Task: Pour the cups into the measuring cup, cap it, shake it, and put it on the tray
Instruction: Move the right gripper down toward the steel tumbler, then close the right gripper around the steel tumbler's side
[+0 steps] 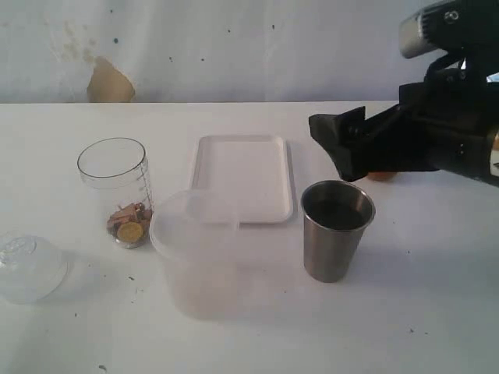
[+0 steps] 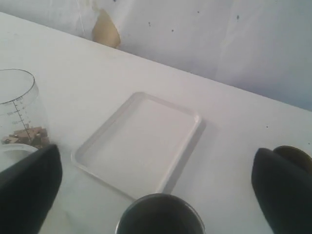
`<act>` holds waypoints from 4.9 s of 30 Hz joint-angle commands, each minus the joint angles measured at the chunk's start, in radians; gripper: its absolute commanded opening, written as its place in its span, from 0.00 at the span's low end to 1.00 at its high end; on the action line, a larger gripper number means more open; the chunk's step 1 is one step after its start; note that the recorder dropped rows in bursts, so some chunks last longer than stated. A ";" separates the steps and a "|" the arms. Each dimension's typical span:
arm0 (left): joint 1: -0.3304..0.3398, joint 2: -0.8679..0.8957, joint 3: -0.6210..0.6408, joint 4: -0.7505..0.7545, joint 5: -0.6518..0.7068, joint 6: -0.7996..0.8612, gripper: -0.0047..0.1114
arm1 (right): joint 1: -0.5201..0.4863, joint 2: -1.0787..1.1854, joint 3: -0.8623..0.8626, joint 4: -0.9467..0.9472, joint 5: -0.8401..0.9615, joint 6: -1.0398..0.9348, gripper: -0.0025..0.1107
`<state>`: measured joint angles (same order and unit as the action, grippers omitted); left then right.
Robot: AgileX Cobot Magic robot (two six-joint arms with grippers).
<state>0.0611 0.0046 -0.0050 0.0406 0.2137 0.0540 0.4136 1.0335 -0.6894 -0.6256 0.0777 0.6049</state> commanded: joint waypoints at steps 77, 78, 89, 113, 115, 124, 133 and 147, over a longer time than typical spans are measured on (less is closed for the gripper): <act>-0.004 -0.005 0.005 -0.007 -0.011 -0.001 0.05 | -0.056 0.179 0.330 0.371 -0.365 -0.391 0.95; -0.004 -0.005 0.005 -0.007 -0.011 -0.001 0.05 | -0.056 0.190 0.330 0.371 -0.368 -0.391 0.95; -0.004 -0.005 0.005 -0.007 -0.011 -0.001 0.05 | -0.056 0.320 0.387 0.458 -0.541 -0.483 0.95; -0.004 -0.005 0.005 -0.007 -0.011 -0.001 0.05 | -0.056 0.648 0.388 0.682 -0.896 -0.624 0.95; -0.004 -0.005 0.005 -0.007 -0.011 -0.001 0.05 | -0.056 0.672 0.388 0.682 -0.920 -0.626 0.95; -0.004 -0.005 0.005 -0.007 -0.011 -0.001 0.05 | -0.056 0.770 0.386 0.679 -1.079 -0.626 0.95; -0.004 -0.005 0.005 -0.007 -0.011 -0.001 0.05 | -0.056 0.828 0.337 0.679 -1.097 -0.626 0.95; -0.004 -0.005 0.005 -0.007 -0.011 -0.001 0.05 | -0.056 0.834 0.324 0.678 -1.139 -0.626 0.95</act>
<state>0.0611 0.0046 -0.0050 0.0406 0.2137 0.0540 0.3612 1.8601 -0.3605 0.0479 -1.0475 -0.0102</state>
